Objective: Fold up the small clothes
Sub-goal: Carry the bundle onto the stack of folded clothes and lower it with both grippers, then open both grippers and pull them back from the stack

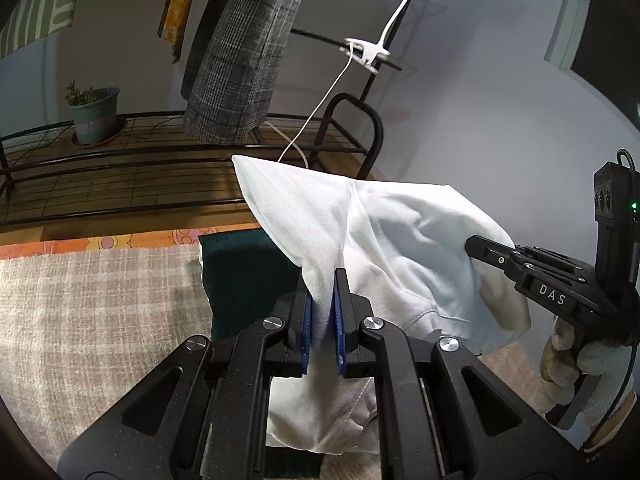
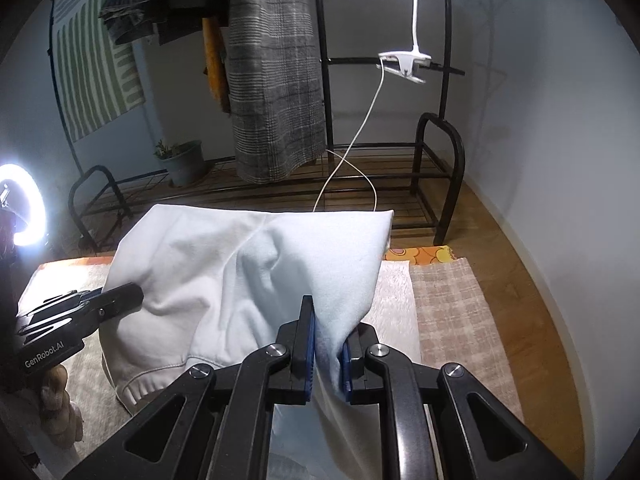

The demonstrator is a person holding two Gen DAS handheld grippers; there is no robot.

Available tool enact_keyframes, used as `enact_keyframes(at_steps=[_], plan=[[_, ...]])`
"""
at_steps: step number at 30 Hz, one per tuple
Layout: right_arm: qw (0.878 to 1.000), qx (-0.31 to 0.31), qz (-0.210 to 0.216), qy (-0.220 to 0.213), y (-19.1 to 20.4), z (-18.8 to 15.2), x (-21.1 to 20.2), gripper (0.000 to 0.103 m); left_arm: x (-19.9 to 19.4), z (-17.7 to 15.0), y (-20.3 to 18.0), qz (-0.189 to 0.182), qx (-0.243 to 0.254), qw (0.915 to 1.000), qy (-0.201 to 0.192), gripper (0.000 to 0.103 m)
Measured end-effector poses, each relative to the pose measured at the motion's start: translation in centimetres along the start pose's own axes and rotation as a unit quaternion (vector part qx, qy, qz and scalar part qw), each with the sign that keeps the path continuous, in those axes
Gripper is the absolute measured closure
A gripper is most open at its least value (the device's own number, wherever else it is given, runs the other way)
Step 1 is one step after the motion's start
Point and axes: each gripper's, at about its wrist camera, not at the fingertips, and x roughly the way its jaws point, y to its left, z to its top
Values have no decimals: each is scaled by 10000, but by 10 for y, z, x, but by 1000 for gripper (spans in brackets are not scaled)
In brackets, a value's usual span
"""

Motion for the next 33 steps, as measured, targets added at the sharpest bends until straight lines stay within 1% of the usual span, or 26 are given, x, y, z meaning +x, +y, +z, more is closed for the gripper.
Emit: enact_keyframes(at_steps=[4, 6, 7, 9, 10, 11, 20, 27, 33], plan=[[9999, -87, -88, 99, -2, -3, 16, 95, 13, -4, 3, 177, 6, 9998, 114, 96], [9992, -131, -333, 197, -2, -5, 22, 92, 16, -6, 5, 277, -2, 9994, 190, 95], [9989, -122, -402, 228, -2, -4, 24, 89, 16, -6, 5, 316, 3, 9993, 221, 92], [9983, -32, -514, 265, -6, -5, 22, 78, 12, -7, 5, 373, 21, 9991, 198, 85], [9981, 17, -559, 247, -9, -5, 20, 72, 9, -7, 5, 389, 15, 9991, 180, 76], [9981, 56, -569, 230, -10, -5, 17, 72, 6, -7, 5, 376, 9, 9992, 159, 71], [9985, 175, -504, 80, -7, -7, -27, 72, -36, -10, -6, 422, 223, 9989, 29, 70], [9986, 187, -482, -139, 13, -7, -85, 72, -94, -11, -23, 360, 348, 9986, -180, 70], [9978, 220, -479, -395, 34, -6, -143, 72, -156, -15, -34, 246, 417, 9980, -414, 70]])
